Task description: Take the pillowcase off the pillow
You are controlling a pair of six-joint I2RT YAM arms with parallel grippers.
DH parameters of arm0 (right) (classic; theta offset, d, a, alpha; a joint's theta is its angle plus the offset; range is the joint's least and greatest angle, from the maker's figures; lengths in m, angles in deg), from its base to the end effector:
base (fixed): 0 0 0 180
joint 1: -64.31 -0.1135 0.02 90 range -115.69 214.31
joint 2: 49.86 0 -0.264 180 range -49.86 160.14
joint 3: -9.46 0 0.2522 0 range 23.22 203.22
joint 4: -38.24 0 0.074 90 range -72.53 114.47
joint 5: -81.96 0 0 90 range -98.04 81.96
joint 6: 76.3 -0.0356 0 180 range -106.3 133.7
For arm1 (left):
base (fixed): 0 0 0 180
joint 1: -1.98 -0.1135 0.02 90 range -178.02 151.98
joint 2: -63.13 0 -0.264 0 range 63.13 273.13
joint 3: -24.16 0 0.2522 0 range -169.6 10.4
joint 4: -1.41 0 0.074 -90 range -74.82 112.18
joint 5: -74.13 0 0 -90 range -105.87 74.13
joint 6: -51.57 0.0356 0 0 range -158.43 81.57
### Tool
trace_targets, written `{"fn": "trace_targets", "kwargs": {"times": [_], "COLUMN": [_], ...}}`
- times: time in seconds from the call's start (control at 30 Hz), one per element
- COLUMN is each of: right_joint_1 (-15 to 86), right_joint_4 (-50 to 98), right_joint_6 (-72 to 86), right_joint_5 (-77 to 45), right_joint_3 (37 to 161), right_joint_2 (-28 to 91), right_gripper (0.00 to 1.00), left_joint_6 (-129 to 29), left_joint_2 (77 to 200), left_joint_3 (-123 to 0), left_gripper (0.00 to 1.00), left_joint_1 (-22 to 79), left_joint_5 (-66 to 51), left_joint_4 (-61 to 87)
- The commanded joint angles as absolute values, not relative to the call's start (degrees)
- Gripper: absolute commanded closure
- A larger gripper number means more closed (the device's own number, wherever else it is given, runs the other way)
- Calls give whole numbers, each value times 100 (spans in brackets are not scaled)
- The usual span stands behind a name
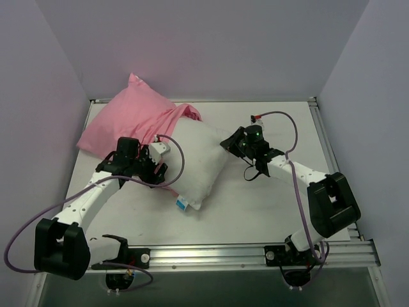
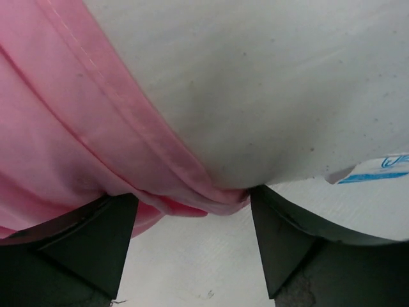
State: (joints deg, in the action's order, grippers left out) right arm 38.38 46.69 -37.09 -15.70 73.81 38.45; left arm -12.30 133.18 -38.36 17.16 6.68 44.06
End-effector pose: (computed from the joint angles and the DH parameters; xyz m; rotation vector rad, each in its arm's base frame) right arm 0.3109 0.1564 0.2457 0.3265 1.9477 1.0341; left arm 0.2361 -0.0782 0.2465 1.0039 2.1741 -0.3915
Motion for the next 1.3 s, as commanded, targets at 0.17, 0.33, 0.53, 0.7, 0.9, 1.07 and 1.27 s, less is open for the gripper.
{"fn": "trace_targets", "kwargs": {"times": [0.17, 0.33, 0.53, 0.7, 0.9, 1.07, 1.27], "right_joint_1": [3969, 4488, 4726, 4718, 4270, 2954, 819], "right_joint_4": [4355, 4048, 3520, 3221, 2187, 1744, 2638], "right_joint_6": [-3499, -3043, -2314, -1839, -566, 551, 2290], "right_joint_5": [-1454, -1735, -2052, -2183, -1843, -60, 1373], "right_joint_3": [7631, 7780, 8333, 8763, 9546, 10031, 9329], "right_joint_2": [3759, 3750, 4110, 4251, 3971, 3330, 2678], "right_gripper": [100, 100, 100, 100, 76, 31, 27], "left_joint_6": [-1233, -479, 541, 605, -159, -529, -749], "left_joint_2": [13740, 13643, 14336, 14944, 14128, 13793, 13679], "left_joint_3": [-3917, -3891, -4240, -5068, -4638, -4656, -4744], "left_gripper": [98, 98, 98, 98, 98, 98, 98], "left_joint_1": [1605, 447, -1154, -1191, -743, -312, -110], "left_joint_5": [585, 637, 1347, 2706, 2720, 2658, 2597], "left_joint_4": [3890, 4058, 3968, 5419, 4770, 4761, 4743]}}
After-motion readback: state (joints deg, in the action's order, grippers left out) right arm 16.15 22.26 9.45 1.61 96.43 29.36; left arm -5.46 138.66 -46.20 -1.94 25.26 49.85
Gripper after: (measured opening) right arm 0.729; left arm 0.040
